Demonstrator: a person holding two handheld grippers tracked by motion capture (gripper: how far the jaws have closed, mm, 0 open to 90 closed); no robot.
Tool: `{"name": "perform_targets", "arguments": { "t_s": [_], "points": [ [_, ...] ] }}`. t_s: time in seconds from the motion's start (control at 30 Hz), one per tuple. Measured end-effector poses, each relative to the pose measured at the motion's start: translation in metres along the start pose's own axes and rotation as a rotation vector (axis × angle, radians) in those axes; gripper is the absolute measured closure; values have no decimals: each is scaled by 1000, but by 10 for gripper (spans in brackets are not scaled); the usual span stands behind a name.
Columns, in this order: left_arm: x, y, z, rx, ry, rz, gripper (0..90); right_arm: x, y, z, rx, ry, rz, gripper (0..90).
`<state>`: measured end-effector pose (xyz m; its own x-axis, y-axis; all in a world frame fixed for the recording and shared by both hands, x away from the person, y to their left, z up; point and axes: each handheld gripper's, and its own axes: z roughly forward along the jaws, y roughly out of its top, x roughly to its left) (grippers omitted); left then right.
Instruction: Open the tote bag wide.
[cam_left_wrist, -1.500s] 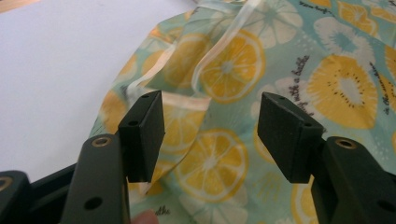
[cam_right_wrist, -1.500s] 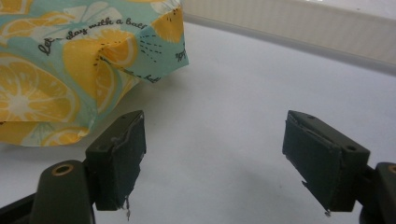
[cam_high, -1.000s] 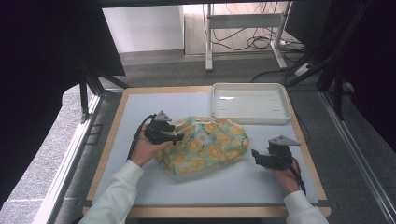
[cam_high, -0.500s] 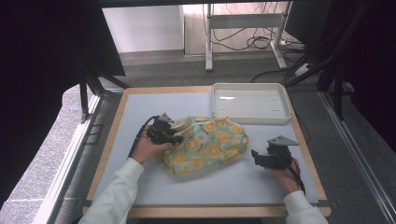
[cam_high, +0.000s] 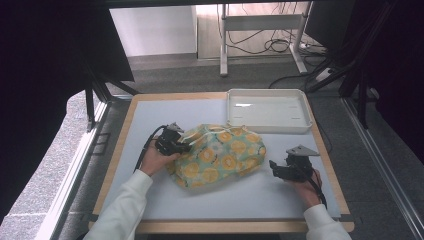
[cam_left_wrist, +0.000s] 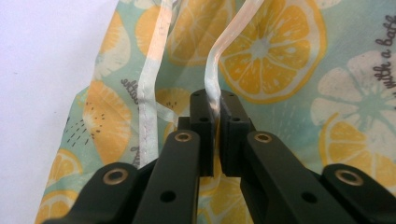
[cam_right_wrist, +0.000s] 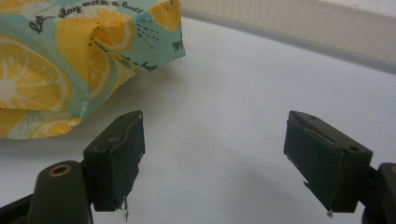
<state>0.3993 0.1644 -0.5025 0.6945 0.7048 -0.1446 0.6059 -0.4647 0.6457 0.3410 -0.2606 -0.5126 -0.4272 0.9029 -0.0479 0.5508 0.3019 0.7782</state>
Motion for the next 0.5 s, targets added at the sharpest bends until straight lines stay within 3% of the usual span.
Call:
{"name": "perform_targets", "arguments": {
  "t_s": [0.3,0.5],
  "points": [
    [-2,0,-12,-51,-29,-11,887,-1,2,0,-4,10,-3,211],
    [-4,1,-13,-58,-37,-3,888,-3,10,-8,-29,31,-1,211]
  ]
}}
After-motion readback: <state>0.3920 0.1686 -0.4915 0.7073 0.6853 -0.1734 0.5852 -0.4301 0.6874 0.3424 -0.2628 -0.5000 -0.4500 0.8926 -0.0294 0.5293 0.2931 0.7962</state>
